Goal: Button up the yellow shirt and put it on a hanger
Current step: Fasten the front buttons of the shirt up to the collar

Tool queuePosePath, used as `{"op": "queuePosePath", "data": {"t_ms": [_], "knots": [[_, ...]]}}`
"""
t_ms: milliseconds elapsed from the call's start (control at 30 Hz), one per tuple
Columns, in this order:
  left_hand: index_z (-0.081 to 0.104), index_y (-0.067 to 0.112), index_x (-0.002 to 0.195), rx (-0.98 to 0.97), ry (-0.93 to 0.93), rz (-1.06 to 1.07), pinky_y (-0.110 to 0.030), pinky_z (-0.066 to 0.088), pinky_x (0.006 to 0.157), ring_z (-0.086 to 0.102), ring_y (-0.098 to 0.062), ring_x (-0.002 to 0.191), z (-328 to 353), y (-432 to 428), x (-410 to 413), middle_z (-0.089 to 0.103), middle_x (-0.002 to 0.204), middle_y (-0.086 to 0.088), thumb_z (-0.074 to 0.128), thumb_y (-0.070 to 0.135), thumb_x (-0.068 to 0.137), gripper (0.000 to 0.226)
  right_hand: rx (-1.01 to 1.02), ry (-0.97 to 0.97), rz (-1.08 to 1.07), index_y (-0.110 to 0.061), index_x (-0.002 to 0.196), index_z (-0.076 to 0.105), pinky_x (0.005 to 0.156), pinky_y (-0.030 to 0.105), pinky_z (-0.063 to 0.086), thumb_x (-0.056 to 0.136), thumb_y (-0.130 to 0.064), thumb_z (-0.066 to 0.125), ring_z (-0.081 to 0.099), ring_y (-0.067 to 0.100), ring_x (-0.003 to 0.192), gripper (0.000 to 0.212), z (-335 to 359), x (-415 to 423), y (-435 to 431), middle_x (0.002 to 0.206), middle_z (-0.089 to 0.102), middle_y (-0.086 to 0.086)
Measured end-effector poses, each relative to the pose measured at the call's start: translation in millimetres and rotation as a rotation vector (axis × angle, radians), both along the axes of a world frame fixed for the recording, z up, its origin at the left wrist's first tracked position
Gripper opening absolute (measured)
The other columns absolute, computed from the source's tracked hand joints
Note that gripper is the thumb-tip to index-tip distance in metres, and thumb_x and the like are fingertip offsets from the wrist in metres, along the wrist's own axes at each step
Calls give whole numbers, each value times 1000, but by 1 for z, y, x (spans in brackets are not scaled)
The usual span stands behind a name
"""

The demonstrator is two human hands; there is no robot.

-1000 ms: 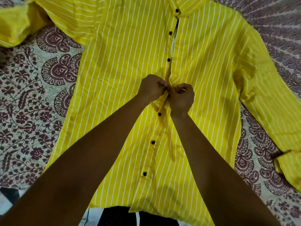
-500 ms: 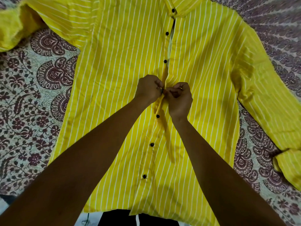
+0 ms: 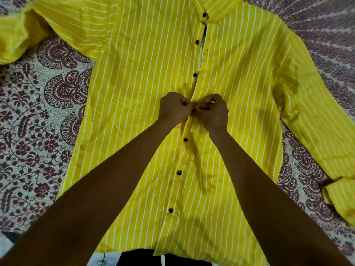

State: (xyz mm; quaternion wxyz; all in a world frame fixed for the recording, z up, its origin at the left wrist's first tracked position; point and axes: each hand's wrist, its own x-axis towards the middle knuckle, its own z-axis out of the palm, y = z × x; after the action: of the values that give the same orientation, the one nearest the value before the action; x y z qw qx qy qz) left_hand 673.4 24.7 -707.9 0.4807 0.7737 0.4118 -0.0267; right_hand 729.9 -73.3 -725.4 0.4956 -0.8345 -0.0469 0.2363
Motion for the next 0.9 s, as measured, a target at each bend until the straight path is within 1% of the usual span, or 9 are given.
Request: {"op": "queuePosePath", "data": {"t_ms": [100, 267, 400, 533, 600, 667, 733, 800, 900], "knots": [[70, -2, 75, -25, -34, 87, -43, 54, 72, 67, -33, 73, -7, 1, -2, 67, 69, -22, 68, 17, 81, 21, -49, -78, 72, -28, 68, 39, 57, 20, 44, 62, -5, 79, 61, 8, 60, 47, 2, -1, 4, 64, 63, 4], [68, 0, 82, -74, -82, 181, -47, 55, 75, 68, -34, 78, -16, -1, -6, 70, 84, -22, 69, 12, 80, 13, -97, -62, 85, -16, 77, 47, 54, 11, 39, 62, -5, 79, 56, 10, 61, 37, 7, 1, 8, 60, 55, -5], [68, -1, 86, -67, -104, 182, -40, 55, 76, 68, -32, 81, -17, 0, -7, 70, 86, -21, 68, 14, 81, 16, -145, 181, -21, -21, 65, 43, 68, 37, 51, 57, -4, 79, 65, 27, 77, 41, 7, 10, 17, 85, 66, 16], [66, -3, 93, -11, -110, 120, -23, 43, 72, 65, -28, 89, -16, 0, -7, 69, 94, -20, 64, 12, 84, 17, -41, 481, -142, -5, 56, 51, 39, 20, 38, 68, 9, 70, 51, 15, 38, 27, 15, 13, 20, 46, 53, 11], [65, -4, 96, 2, -133, 92, -20, 40, 72, 64, -28, 92, -18, 0, -8, 68, 97, -20, 62, 10, 85, 18, 45, 684, -266, 0, 61, 56, 36, 14, 41, 74, 11, 65, 52, 12, 33, 20, 19, 15, 20, 36, 54, 5], [64, -3, 97, 9, -148, 77, -17, 40, 72, 63, -27, 93, -17, -1, -8, 68, 98, -19, 61, 9, 86, 17, 64, 748, -316, -1, 64, 58, 36, 11, 41, 77, 10, 62, 52, 8, 30, 17, 20, 17, 20, 34, 54, 2], [65, -3, 97, 31, -142, 38, -14, 38, 71, 63, -27, 93, -15, 1, -9, 68, 98, -19, 60, 6, 85, 15, 30, 723, -288, -3, 64, 59, 34, 12, 38, 76, 6, 66, 51, 8, 30, 16, 21, 15, 22, 35, 55, 3], [65, -2, 98, 70, -104, -29, -14, 39, 73, 63, -27, 93, -15, 5, -8, 68, 96, -19, 60, 3, 83, 16, -84, 500, -169, -9, 60, 57, 39, 19, 40, 67, -1, 74, 55, 15, 39, 20, 16, 13, 23, 46, 59, 7], [64, 4, 98, 119, -40, -114, -36, 49, 83, 64, -31, 93, -15, 12, -2, 69, 93, -18, 59, 4, 82, 17, -290, 212, 39, -18, 60, 54, 55, 29, 44, 61, -9, 75, 61, 24, 63, 24, 14, 15, 27, 69, 64, 11]]}}
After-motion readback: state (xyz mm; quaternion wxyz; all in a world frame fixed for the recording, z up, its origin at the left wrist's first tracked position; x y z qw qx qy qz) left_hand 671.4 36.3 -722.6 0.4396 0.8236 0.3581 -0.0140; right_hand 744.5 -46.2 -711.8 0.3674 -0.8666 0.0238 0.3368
